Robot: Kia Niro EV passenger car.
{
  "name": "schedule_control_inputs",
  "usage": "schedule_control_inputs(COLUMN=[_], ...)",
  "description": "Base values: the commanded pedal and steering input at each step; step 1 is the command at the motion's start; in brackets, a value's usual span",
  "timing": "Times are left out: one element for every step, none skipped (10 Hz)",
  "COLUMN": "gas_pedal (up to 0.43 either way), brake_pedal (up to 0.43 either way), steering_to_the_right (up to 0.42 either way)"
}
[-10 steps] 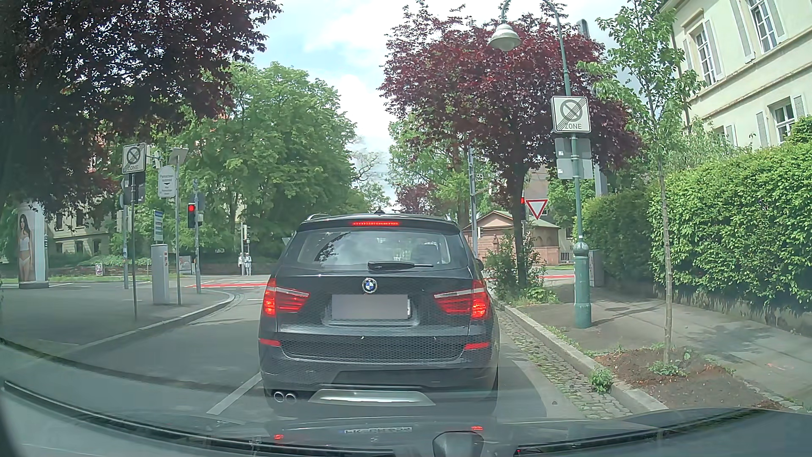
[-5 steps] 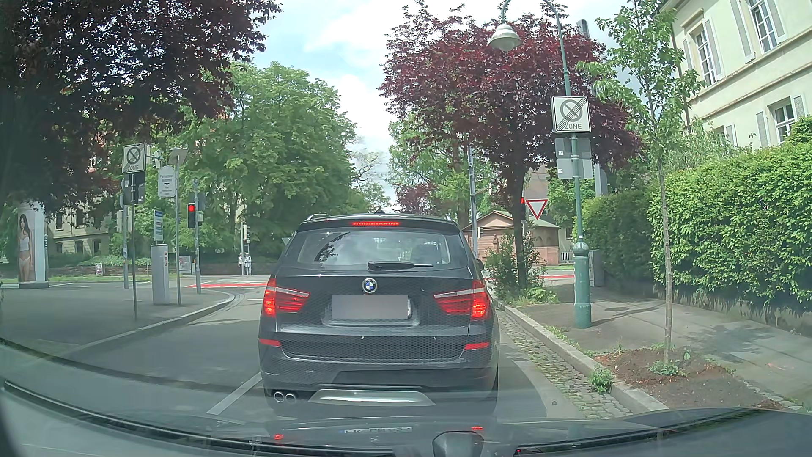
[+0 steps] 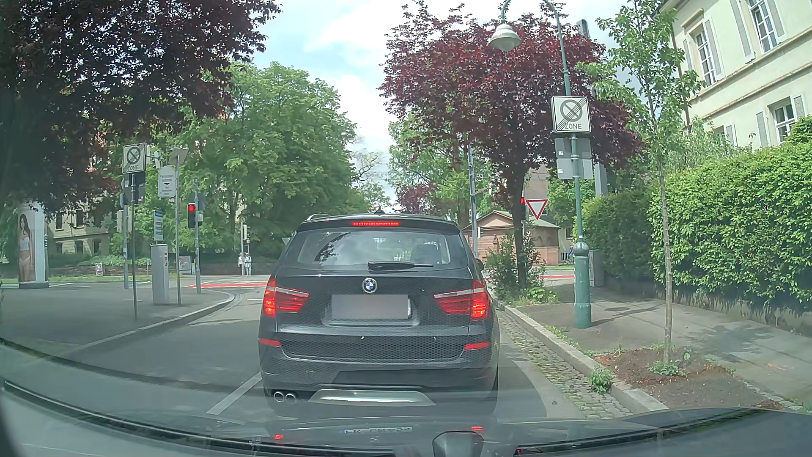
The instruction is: Follow the waypoints while adhering to traffic rules and regulations
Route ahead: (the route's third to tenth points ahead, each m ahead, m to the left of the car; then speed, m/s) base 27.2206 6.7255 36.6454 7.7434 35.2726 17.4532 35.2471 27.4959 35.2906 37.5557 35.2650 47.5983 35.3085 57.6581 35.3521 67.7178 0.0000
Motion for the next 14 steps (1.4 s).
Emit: schedule_control_inputs(gas_pedal=[0.000, 0.000, 0.000, 0.000, 0.000, 0.000, 0.000, 0.000, 0.000, 0.000, 0.000, 0.000, 0.000, 0.000], brake_pedal=[0.274, 0.274, 0.274, 0.274, 0.274, 0.274, 0.274, 0.274, 0.274, 0.274, 0.274, 0.274, 0.274, 0.274], steering_to_the_right=[0.002, 0.002, 0.002, 0.002, 0.002, 0.002, 0.002, 0.002, 0.002, 0.002, 0.003, 0.003, 0.002, 0.003])
